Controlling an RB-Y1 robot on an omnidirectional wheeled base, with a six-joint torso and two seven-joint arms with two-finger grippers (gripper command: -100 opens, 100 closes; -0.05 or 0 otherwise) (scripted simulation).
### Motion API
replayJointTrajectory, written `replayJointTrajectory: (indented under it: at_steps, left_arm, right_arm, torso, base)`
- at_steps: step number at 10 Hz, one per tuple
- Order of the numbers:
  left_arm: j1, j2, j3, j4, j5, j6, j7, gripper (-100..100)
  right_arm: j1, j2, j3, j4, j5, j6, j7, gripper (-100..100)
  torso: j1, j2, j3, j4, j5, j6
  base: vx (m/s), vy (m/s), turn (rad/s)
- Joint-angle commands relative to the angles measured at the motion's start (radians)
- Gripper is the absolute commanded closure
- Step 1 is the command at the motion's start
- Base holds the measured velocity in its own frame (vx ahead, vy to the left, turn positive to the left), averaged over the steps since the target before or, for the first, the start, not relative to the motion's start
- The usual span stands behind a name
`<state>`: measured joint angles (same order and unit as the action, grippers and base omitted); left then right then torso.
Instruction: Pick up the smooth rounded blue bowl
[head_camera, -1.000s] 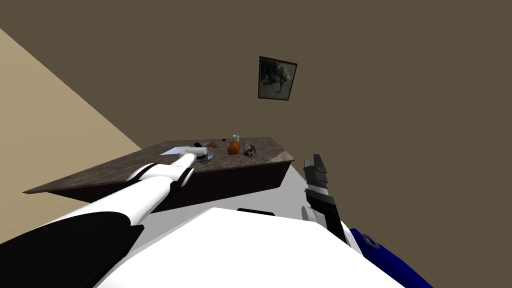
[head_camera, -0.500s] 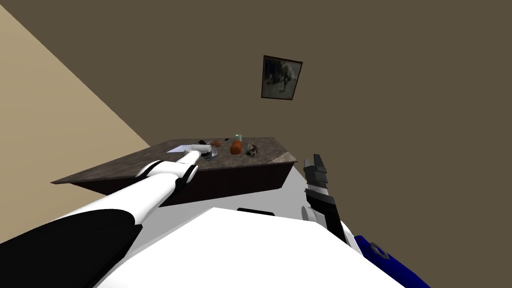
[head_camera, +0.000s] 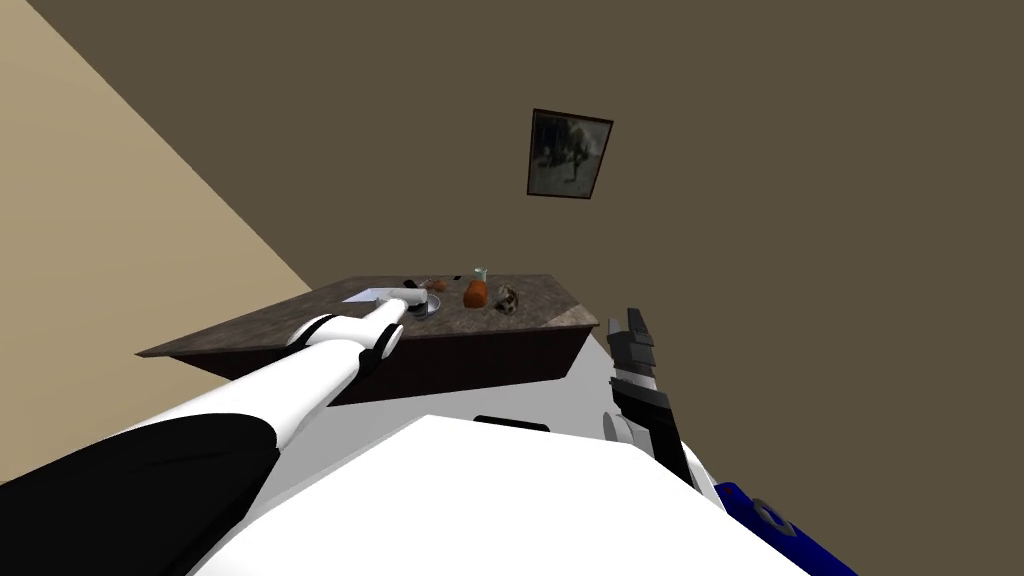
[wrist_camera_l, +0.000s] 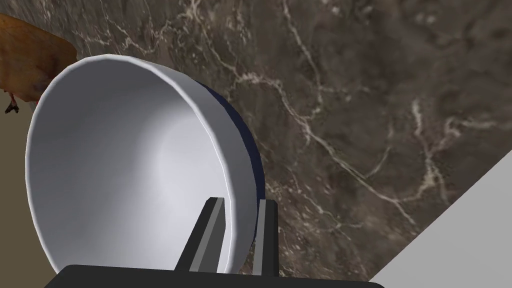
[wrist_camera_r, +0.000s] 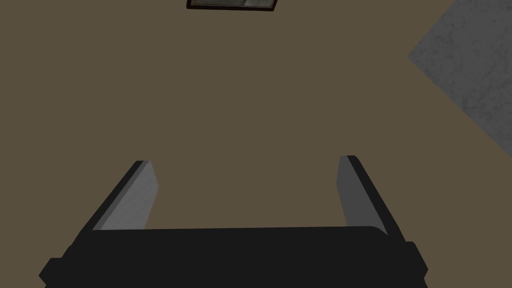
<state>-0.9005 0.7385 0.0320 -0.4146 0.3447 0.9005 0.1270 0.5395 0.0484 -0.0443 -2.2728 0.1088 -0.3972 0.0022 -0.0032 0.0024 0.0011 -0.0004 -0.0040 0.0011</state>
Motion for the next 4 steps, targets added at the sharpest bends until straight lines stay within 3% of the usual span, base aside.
replayJointTrajectory:
  at_steps: [1,3,4]
  left_arm:
    - [-0.05,-0.032,0.001,0.05,-0.03,-0.016,-0.017,100]
    - [-0.059,-0.027,0.0,0.073,-0.025,-0.029,-0.027,100]
    - [-0.058,-0.028,-0.001,0.069,-0.026,-0.025,-0.025,0]
  right_arm:
    - [0.0,0.0,0.0,0.0,0.0,0.0,0.0,0]
    - [0.0,0.0,0.0,0.0,0.0,0.0,0.0,0]
    - [0.0,0.0,0.0,0.0,0.0,0.0,0.0,0]
  torso:
    - [0.0,0.0,0.0,0.0,0.0,0.0]
    - [0.0,0.001,0.001,0.001,0.0,-0.001]
    - [0.0,0.001,0.001,0.001,0.0,0.0]
  base:
    - [-0.002,0.011,0.146]
    - [0.001,0.003,0.058]
    - [0.0,0.0,0.0]
